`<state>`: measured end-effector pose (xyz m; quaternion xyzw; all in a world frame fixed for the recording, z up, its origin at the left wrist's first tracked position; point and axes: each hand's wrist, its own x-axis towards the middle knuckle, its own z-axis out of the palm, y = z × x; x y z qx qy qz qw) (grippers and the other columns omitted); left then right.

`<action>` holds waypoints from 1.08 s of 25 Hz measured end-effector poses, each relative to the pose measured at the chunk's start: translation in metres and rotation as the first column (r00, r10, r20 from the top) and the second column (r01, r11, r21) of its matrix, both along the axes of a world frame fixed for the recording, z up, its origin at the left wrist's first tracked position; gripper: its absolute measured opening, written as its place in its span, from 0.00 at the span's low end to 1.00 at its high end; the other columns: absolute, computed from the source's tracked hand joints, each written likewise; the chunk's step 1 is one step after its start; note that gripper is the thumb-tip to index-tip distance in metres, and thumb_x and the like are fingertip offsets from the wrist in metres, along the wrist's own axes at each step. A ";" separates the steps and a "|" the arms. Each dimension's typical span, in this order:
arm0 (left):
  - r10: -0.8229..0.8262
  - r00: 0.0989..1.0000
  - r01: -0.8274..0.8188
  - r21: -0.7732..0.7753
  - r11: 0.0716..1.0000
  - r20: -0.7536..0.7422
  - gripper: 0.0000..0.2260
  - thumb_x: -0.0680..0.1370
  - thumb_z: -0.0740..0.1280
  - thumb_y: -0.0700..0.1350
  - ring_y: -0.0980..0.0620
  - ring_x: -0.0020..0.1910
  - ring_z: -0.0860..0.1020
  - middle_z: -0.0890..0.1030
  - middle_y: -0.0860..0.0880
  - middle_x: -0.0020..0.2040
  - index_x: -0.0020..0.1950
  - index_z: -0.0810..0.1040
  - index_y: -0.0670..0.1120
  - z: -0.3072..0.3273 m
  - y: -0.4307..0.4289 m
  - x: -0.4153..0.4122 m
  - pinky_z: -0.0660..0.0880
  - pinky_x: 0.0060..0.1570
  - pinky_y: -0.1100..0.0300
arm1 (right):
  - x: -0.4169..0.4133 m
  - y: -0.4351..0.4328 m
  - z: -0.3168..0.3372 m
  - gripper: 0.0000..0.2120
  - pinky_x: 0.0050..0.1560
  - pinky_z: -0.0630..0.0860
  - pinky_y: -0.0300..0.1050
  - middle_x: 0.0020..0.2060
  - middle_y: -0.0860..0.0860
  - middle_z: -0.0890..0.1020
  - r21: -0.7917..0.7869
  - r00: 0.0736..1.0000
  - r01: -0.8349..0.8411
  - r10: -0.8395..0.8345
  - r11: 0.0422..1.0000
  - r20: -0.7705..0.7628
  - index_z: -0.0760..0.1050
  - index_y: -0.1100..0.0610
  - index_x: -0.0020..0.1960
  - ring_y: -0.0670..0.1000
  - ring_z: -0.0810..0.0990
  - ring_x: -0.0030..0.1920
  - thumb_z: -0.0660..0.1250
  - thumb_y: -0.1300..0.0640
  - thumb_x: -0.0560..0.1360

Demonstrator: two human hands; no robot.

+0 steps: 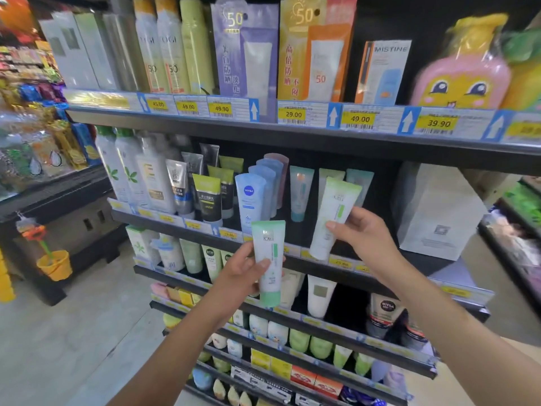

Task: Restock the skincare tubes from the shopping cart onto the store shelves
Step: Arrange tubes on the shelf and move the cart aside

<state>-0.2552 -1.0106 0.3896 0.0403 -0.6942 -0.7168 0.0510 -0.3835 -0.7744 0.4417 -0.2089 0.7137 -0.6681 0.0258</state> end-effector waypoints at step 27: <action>-0.055 0.998 0.055 -0.003 0.998 -0.035 0.16 0.85 0.63 0.40 0.46 0.62 0.83 0.85 0.50 0.61 0.72 0.73 0.52 -0.004 -0.002 -0.031 0.81 0.61 0.44 | -0.076 -0.003 -0.013 0.25 0.47 0.74 0.36 0.56 0.44 0.81 0.492 0.982 0.171 -0.109 0.853 -0.152 0.74 0.51 0.65 0.41 0.80 0.51 0.78 0.52 0.72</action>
